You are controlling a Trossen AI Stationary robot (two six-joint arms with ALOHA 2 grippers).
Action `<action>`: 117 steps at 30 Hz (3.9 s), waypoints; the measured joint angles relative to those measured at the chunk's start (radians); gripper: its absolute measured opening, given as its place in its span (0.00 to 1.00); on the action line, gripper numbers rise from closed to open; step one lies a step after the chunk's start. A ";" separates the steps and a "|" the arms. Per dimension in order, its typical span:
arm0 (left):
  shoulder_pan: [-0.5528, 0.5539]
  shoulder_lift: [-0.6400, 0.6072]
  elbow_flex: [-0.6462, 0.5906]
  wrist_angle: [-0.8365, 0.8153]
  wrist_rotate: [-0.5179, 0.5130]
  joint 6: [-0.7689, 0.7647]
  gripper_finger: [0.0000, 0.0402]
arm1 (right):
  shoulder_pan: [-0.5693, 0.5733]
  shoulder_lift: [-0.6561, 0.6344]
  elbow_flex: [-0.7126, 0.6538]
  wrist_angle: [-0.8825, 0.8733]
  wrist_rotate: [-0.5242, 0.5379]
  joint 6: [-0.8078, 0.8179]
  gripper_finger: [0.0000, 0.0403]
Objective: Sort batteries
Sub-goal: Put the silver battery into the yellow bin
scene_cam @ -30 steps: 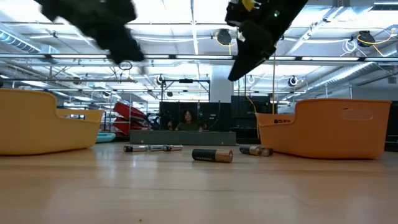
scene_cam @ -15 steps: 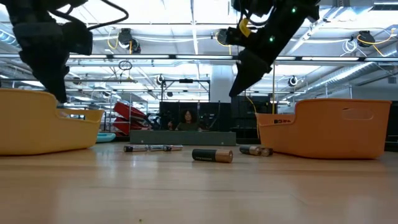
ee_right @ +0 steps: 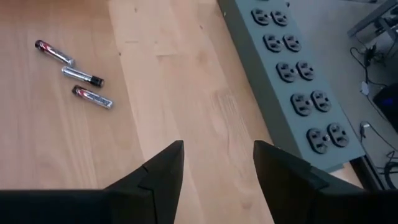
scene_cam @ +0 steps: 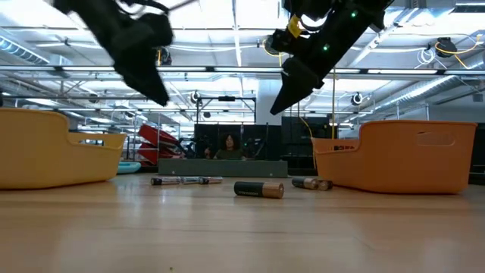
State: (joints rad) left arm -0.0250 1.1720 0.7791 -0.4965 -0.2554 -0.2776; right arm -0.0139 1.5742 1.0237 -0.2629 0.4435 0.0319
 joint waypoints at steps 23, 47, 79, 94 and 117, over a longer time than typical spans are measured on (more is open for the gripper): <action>0.010 0.521 0.115 0.043 0.195 0.003 0.43 | 0.001 0.000 0.000 0.006 0.001 0.035 0.46; 0.026 0.504 0.108 0.082 0.211 0.071 0.43 | 0.001 0.000 0.001 0.007 0.000 0.035 0.46; -0.034 0.411 0.168 -0.126 -0.060 0.151 0.05 | 0.000 0.080 0.002 0.056 -0.001 0.035 0.46; -0.292 0.017 0.004 -0.635 0.061 -0.468 0.20 | 0.000 0.077 0.002 0.067 0.000 0.031 0.46; 0.003 0.162 0.114 -0.144 -0.083 0.026 0.44 | 0.017 0.076 0.001 0.088 -0.004 0.026 0.46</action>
State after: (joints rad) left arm -0.0217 1.3344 0.8936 -0.6407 -0.3388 -0.2517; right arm 0.0029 1.6501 1.0248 -0.1753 0.4390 0.0575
